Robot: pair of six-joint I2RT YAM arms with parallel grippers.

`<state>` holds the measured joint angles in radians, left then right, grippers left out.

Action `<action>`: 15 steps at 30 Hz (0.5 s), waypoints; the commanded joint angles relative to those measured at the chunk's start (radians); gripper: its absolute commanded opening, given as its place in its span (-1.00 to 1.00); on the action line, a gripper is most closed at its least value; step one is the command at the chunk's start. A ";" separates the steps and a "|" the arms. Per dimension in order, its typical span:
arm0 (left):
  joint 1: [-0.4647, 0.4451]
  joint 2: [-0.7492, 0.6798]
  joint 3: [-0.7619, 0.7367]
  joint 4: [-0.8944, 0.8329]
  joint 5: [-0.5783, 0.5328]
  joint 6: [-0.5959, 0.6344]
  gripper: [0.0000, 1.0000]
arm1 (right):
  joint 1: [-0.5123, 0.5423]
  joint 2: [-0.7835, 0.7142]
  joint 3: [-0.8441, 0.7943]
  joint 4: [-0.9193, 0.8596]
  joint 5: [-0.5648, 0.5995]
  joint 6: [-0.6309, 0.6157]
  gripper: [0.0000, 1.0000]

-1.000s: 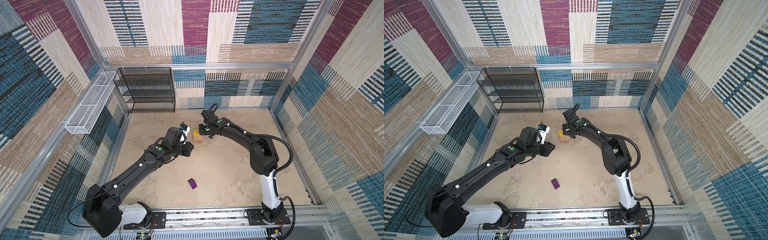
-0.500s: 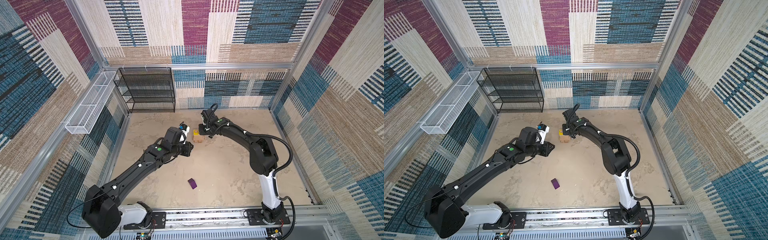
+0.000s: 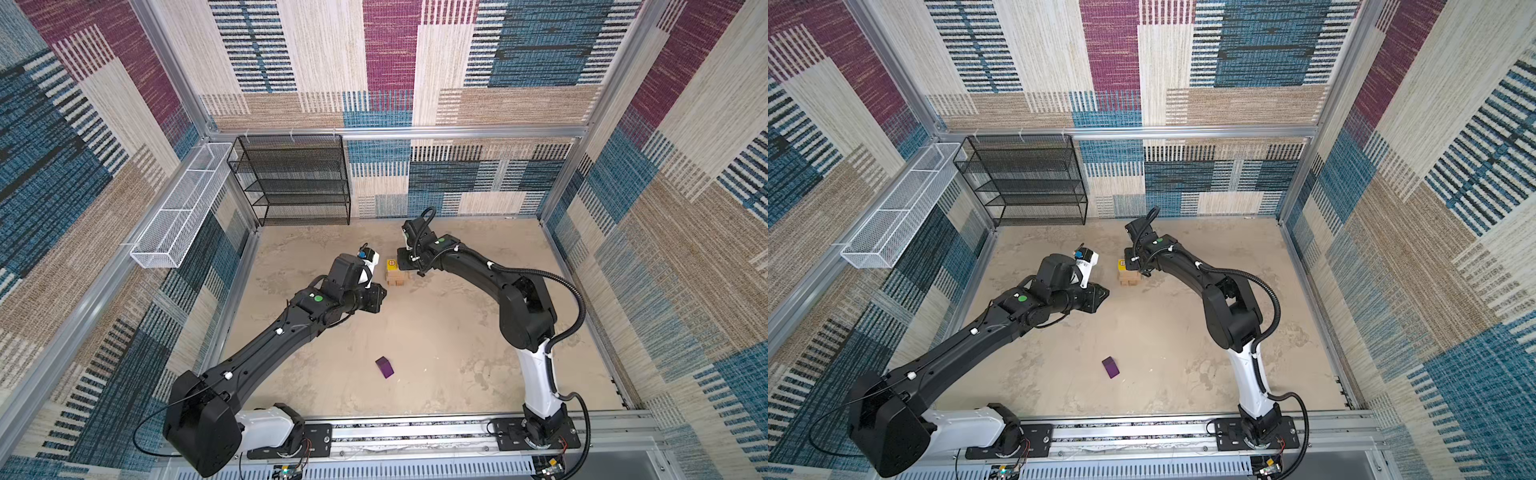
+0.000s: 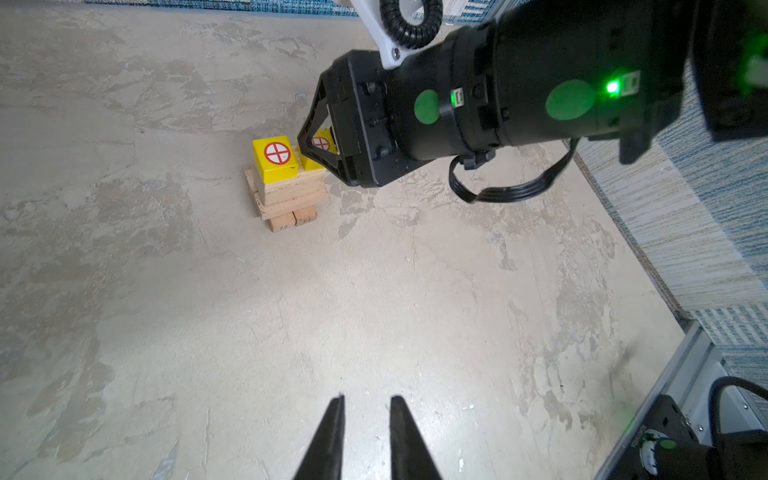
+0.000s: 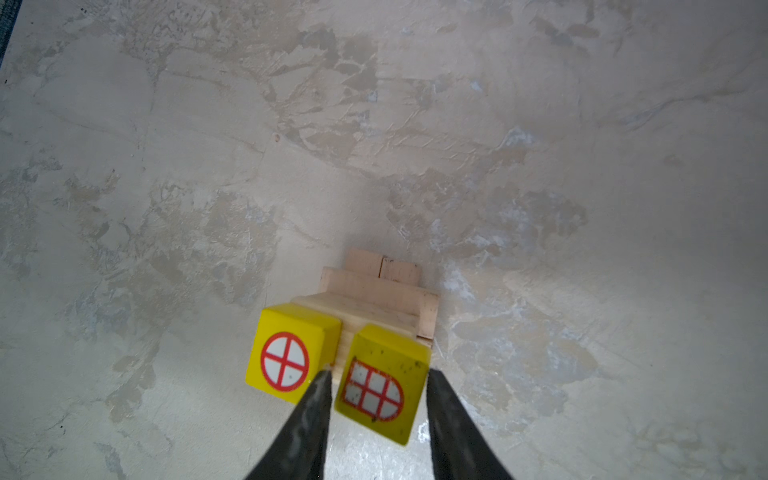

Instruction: Build the wood block tower

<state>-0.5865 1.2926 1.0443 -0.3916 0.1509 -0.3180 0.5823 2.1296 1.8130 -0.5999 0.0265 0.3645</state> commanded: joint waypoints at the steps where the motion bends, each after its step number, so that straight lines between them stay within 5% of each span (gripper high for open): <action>1: 0.001 -0.010 -0.001 0.016 -0.014 0.022 -0.53 | -0.001 -0.024 0.007 0.012 -0.012 0.011 -0.18; 9: 0.001 -0.015 -0.007 0.015 -0.032 0.024 -0.55 | 0.000 -0.087 -0.008 0.015 0.022 0.001 -0.25; 15: 0.001 -0.015 -0.009 0.016 -0.040 0.025 -0.58 | -0.028 -0.131 -0.083 0.053 0.038 -0.017 -0.84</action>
<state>-0.5865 1.2827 1.0363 -0.3912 0.1287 -0.3122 0.5678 2.0121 1.7512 -0.5762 0.0456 0.3569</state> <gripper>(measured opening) 0.210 0.108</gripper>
